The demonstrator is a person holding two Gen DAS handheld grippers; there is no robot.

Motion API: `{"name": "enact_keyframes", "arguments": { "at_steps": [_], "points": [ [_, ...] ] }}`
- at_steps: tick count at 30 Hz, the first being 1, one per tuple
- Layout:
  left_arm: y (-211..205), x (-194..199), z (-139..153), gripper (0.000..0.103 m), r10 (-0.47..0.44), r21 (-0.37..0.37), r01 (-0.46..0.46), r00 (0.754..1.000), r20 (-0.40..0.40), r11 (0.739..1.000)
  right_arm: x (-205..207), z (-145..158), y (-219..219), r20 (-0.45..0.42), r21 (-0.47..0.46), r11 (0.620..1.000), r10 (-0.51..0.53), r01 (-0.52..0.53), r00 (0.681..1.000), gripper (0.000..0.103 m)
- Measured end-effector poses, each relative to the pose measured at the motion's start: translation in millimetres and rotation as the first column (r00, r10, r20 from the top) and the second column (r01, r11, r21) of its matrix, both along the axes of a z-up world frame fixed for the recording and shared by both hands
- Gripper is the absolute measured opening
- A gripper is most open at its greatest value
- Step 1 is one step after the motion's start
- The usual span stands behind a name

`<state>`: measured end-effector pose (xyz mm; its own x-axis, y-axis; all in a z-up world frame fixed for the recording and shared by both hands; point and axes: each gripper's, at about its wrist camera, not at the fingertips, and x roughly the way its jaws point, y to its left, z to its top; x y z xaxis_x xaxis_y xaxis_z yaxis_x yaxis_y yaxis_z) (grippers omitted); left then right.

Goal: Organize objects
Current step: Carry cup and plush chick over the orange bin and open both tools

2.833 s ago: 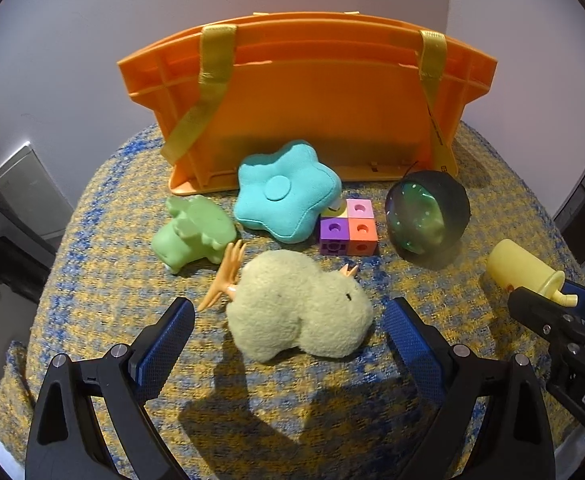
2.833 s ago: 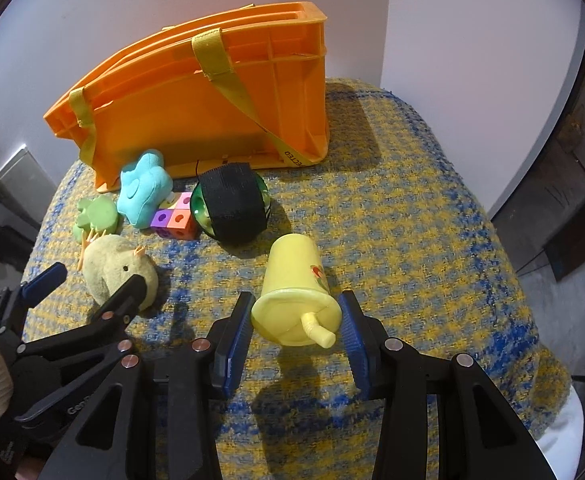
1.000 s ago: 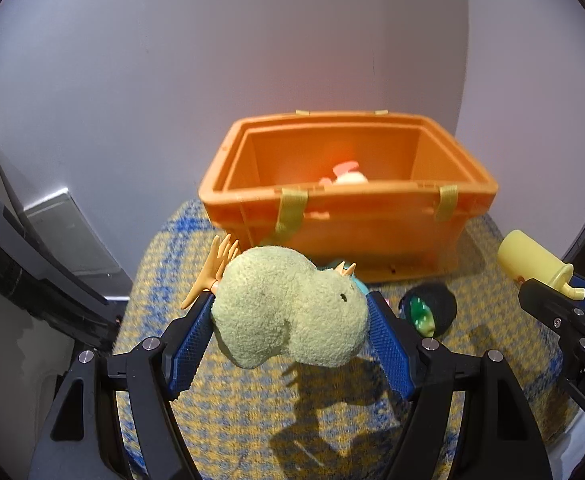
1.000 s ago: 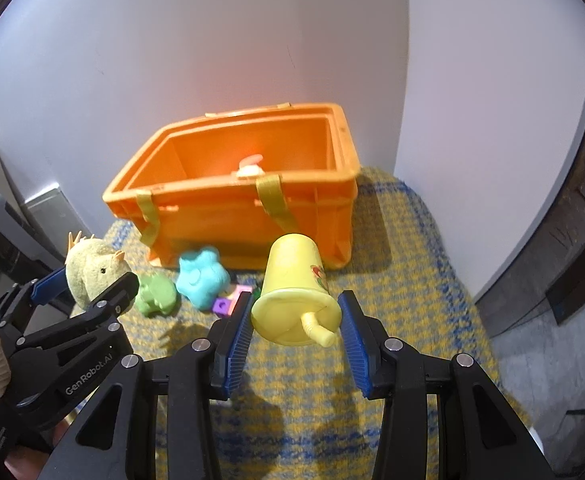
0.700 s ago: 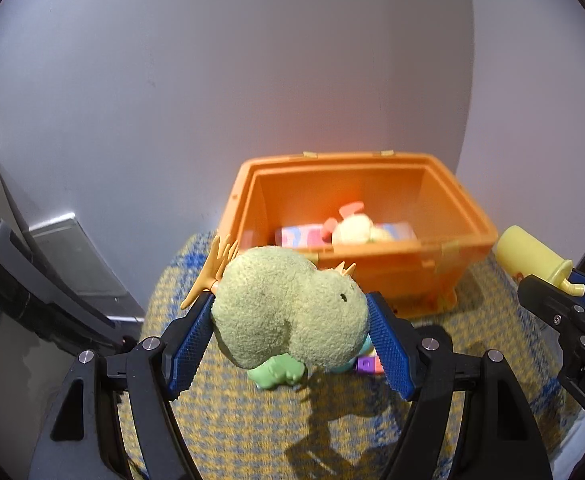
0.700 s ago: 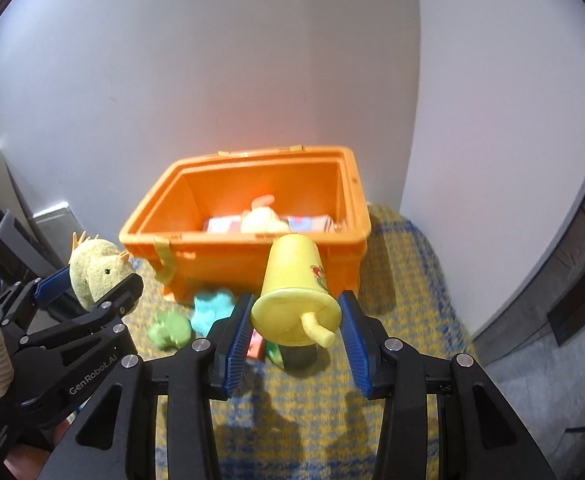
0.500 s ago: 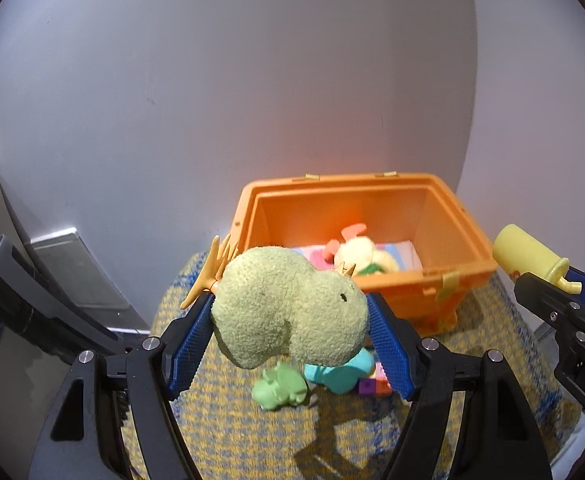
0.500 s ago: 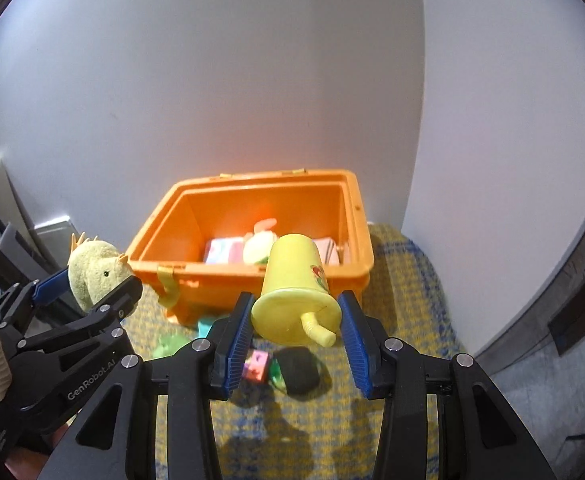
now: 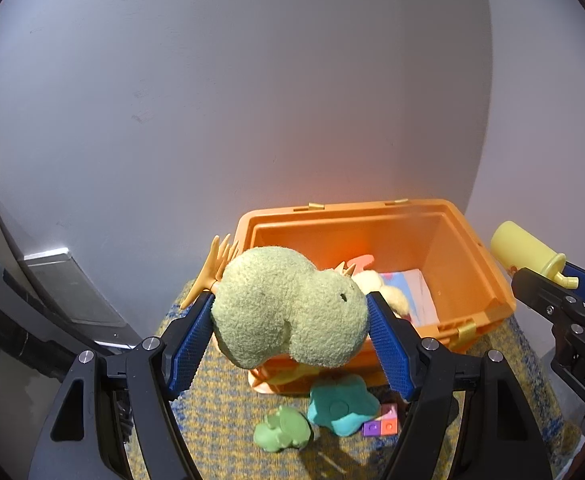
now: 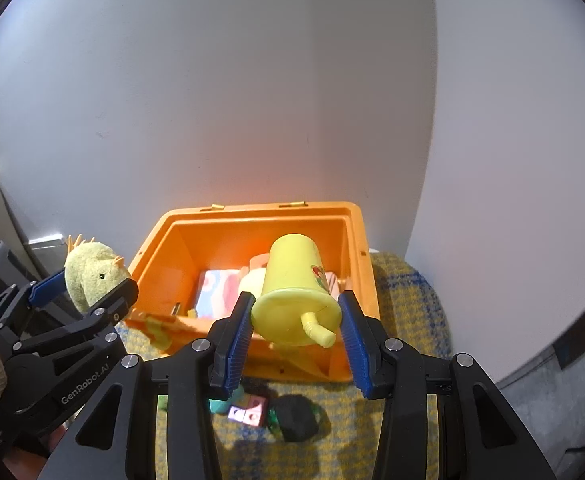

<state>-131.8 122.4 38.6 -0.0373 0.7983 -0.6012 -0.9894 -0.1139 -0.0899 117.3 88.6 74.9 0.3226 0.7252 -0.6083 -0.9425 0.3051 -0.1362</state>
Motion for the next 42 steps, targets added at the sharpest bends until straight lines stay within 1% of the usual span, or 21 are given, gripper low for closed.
{"name": "enact_keyframes", "arguments": {
  "at_steps": [11, 21, 24, 26, 27, 28, 29, 31, 34, 39, 41, 42],
  "points": [
    [39.4, -8.0, -12.4, 0.075, 0.002, -0.023, -0.002, 1.0, 0.007, 1.0, 20.2, -15.0, 39.2, -0.013, -0.034, 0.999, -0.017, 0.017, 1.0, 0.043],
    [59.7, -12.0, -24.8, 0.075, -0.019, -0.046, 0.021, 0.999, 0.032, 0.999, 30.4, -28.5, 68.4, -0.02, -0.063, 0.998, -0.017, 0.016, 1.0, 0.043],
    [61.1, -11.4, -26.0, 0.076, -0.015, -0.053, 0.016, 1.0, 0.023, 0.998, 31.7, -30.4, 72.3, -0.018, -0.073, 0.997, -0.025, 0.023, 1.0, 0.044],
    [59.1, -11.0, -24.2, 0.087, -0.003, -0.047, 0.004, 1.0, 0.011, 0.999, 32.6, -31.3, 73.0, -0.021, -0.082, 0.996, -0.034, 0.033, 0.999, 0.054],
    [56.1, -11.6, -22.8, 0.095, 0.003, -0.037, -0.003, 1.0, 0.007, 0.999, 32.6, -31.3, 71.8, -0.016, -0.081, 0.996, -0.039, 0.037, 0.999, 0.065],
    [53.4, -11.9, -21.3, 0.098, 0.008, -0.027, -0.008, 1.0, 0.004, 1.0, 32.7, -29.7, 69.1, -0.008, -0.075, 0.996, -0.043, 0.042, 0.999, 0.073],
    [50.8, -12.2, -19.8, 0.099, 0.013, -0.02, -0.013, 1.0, -0.001, 1.0, 31.9, -28.6, 66.7, -0.003, -0.069, 0.997, -0.043, 0.043, 0.999, 0.075],
    [47.8, -12.4, -17.7, 0.102, 0.019, -0.018, -0.019, 1.0, -0.007, 1.0, 30.4, -27.0, 62.9, 0.002, -0.063, 0.997, -0.044, 0.044, 0.999, 0.077],
    [43.6, -15.3, -14.1, 0.103, 0.027, -0.017, -0.028, 1.0, -0.006, 0.999, 31.1, -24.5, 58.8, -0.001, -0.061, 0.997, -0.05, 0.05, 0.999, 0.078],
    [34.8, -16.1, -12.3, 0.103, 0.033, -0.014, -0.034, 0.999, -0.009, 0.999, 29.5, -20.7, 47.0, -0.006, -0.052, 0.997, -0.059, 0.058, 0.998, 0.081],
    [27.7, -16.0, -12.5, 0.103, 0.036, -0.012, -0.036, 0.999, -0.009, 0.999, 28.1, -16.6, 48.6, -0.006, -0.048, 0.997, -0.06, 0.06, 0.998, 0.081],
    [27.1, -14.1, -12.8, 0.103, 0.037, -0.01, -0.037, 0.999, -0.008, 0.999, 28.4, -8.1, 35.8, -0.007, -0.045, 0.997, -0.062, 0.061, 0.998, 0.081]
  ]
}}
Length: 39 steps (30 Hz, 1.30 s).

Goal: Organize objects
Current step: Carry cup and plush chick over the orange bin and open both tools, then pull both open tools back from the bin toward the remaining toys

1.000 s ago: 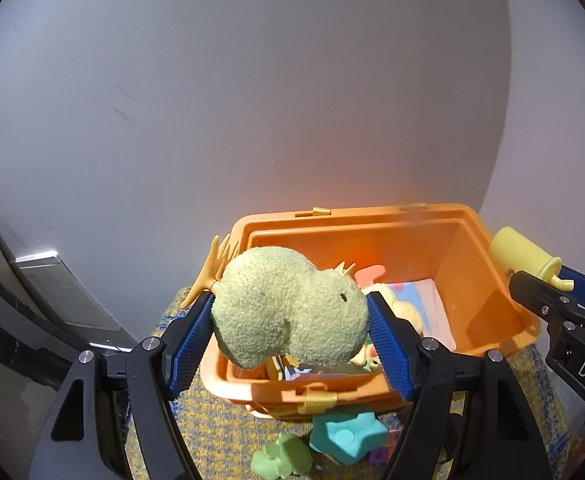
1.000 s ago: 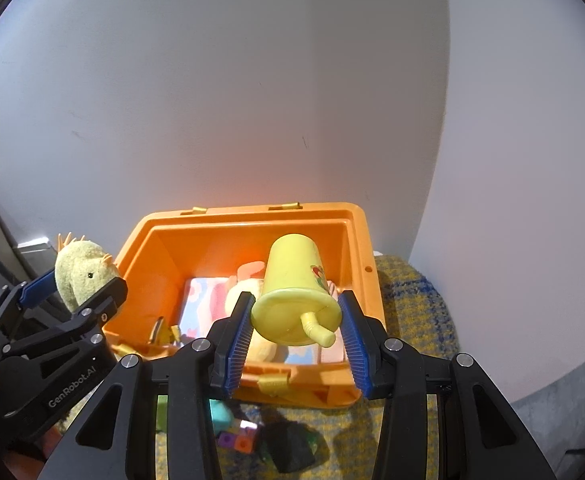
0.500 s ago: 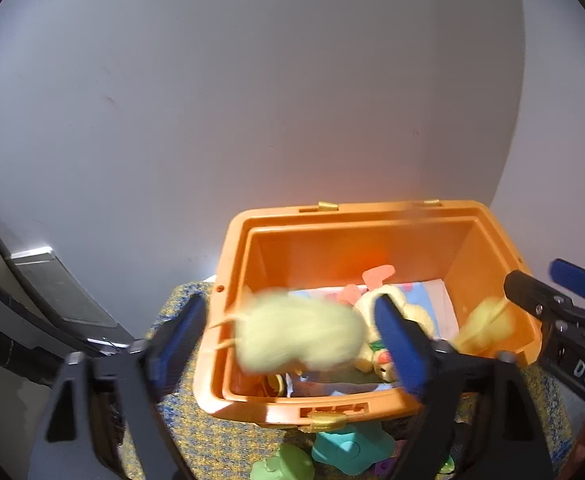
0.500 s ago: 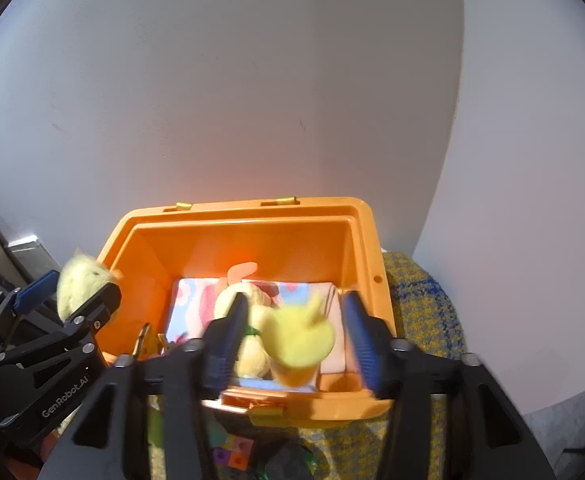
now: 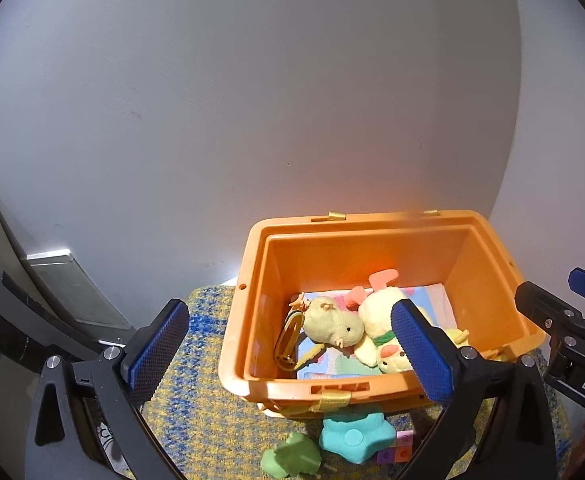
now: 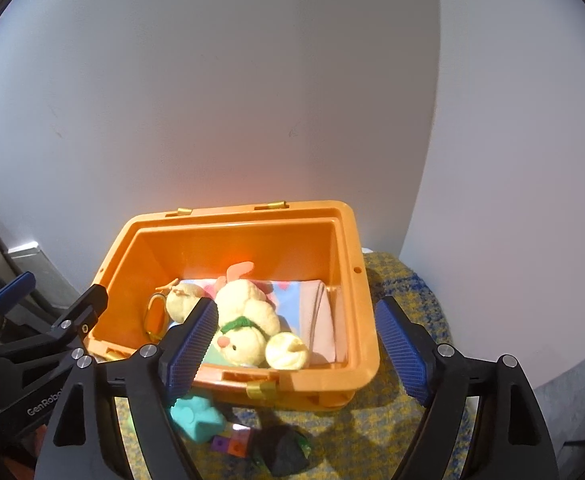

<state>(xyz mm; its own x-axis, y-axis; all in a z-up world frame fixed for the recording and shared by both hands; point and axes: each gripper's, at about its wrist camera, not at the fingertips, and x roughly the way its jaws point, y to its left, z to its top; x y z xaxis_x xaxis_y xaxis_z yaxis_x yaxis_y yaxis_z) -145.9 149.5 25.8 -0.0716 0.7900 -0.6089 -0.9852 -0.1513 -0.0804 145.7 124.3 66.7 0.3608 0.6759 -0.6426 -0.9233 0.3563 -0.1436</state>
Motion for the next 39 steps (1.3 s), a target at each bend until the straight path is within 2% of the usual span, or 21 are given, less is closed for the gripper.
{"name": "enact_keyframes", "arguments": {
  "at_steps": [19, 39],
  "points": [
    [-45.9, -5.9, 10.4, 0.103, 0.025, 0.028, -0.025, 1.0, 0.0, 0.999, -20.0, 4.7, -20.2, 0.007, 0.024, 1.0, 0.001, -0.001, 1.0, 0.081],
    [-73.6, -11.9, -19.4, 0.103, 0.049, -0.014, -0.049, 0.999, 0.018, 0.999, -36.5, -21.1, -44.3, -0.002, 0.0, 1.0, -0.008, 0.008, 1.0, 0.082]
  ]
}}
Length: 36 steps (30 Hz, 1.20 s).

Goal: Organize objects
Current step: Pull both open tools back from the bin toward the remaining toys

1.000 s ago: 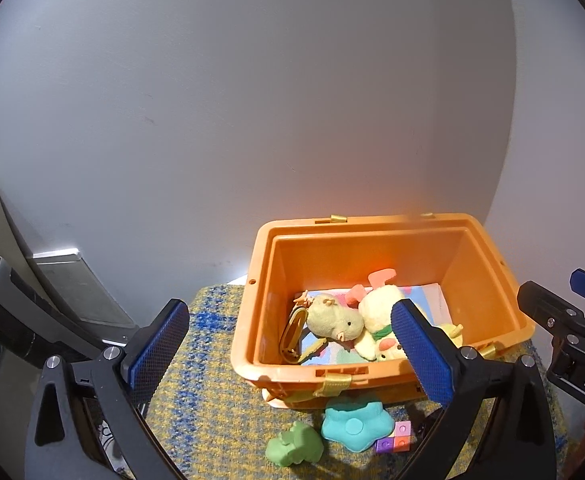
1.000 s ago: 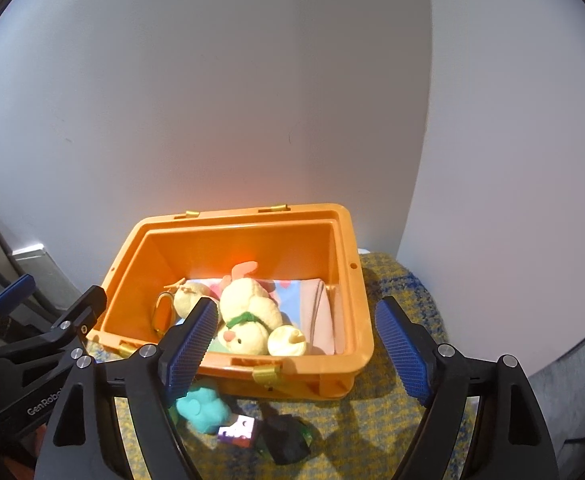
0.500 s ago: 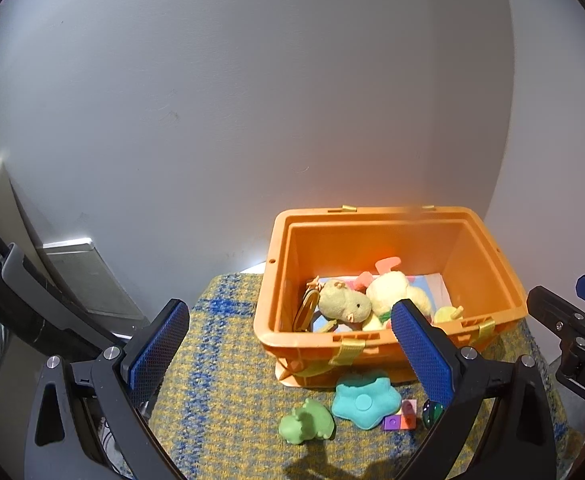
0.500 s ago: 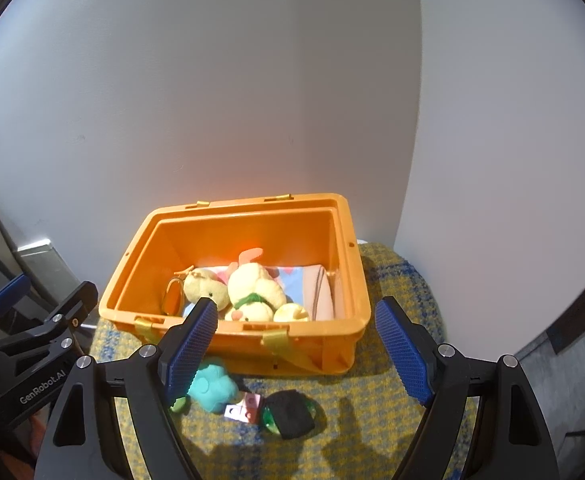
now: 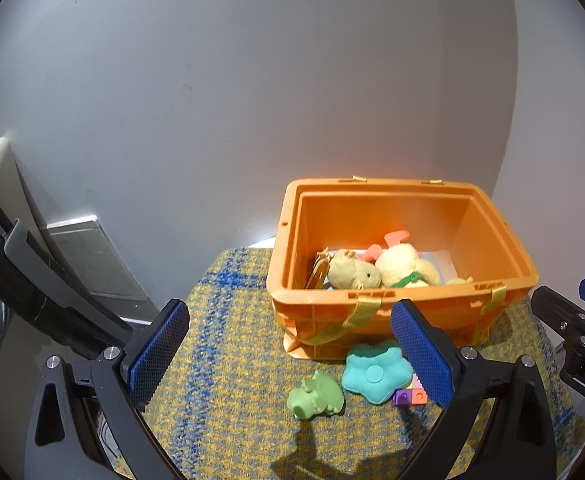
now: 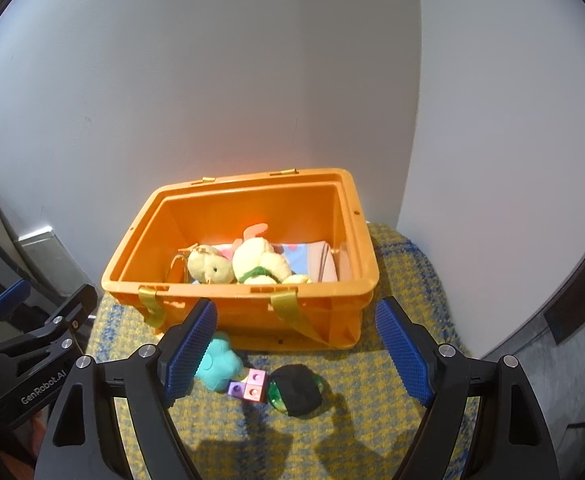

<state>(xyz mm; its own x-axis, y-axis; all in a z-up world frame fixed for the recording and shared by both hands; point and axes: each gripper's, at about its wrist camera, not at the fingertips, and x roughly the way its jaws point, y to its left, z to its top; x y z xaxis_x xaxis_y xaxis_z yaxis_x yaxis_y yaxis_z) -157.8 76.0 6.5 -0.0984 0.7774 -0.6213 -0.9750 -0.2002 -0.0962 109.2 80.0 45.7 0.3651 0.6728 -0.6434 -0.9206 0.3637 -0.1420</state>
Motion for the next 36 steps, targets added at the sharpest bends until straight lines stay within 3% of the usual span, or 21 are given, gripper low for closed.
{"name": "enact_keyframes", "arguments": {
  "at_steps": [36],
  "points": [
    [4.6, 15.3, -106.6, 0.103, -0.045, -0.136, 0.046, 0.999, 0.012, 0.99, 14.6, -102.0, -13.8, -0.025, -0.144, 0.988, -0.054, 0.05, 0.998, 0.082]
  ]
}}
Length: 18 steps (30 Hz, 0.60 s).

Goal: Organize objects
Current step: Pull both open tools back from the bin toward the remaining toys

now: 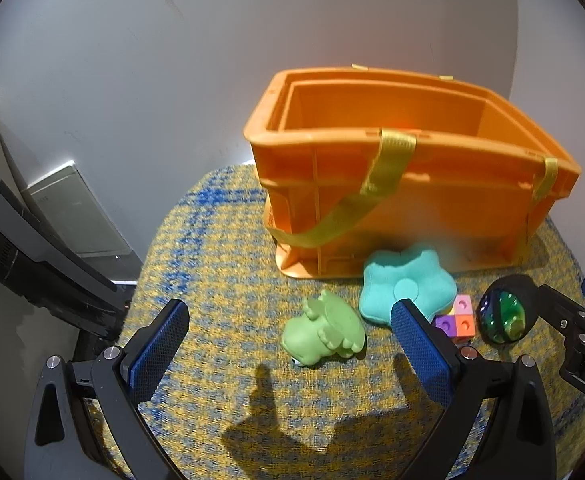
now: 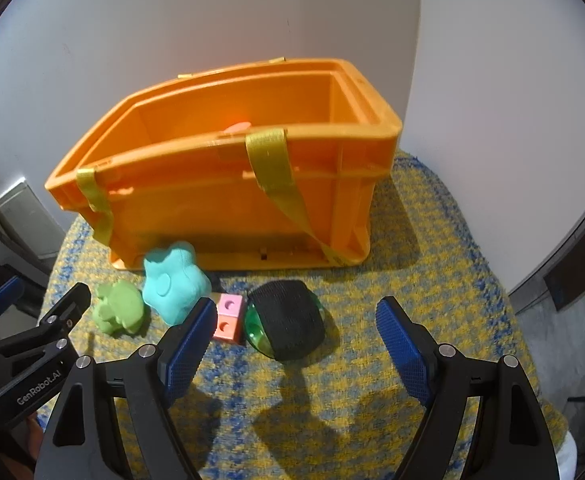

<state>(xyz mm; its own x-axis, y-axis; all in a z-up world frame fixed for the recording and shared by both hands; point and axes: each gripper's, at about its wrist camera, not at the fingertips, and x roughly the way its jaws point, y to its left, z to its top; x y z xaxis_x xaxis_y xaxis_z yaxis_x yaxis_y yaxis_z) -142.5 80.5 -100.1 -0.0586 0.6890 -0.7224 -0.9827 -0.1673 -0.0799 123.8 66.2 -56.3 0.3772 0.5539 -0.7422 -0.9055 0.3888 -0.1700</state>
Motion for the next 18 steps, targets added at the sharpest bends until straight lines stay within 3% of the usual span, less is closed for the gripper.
{"name": "enact_keyframes", "arguments": {
  "at_steps": [18],
  "points": [
    [18.0, 6.1, -44.2, 0.103, -0.021, -0.086, 0.023, 1.0, 0.018, 0.996, 12.0, -38.6, 11.9, -0.021, -0.07, 0.998, -0.009, 0.008, 1.0, 0.082]
  ]
}}
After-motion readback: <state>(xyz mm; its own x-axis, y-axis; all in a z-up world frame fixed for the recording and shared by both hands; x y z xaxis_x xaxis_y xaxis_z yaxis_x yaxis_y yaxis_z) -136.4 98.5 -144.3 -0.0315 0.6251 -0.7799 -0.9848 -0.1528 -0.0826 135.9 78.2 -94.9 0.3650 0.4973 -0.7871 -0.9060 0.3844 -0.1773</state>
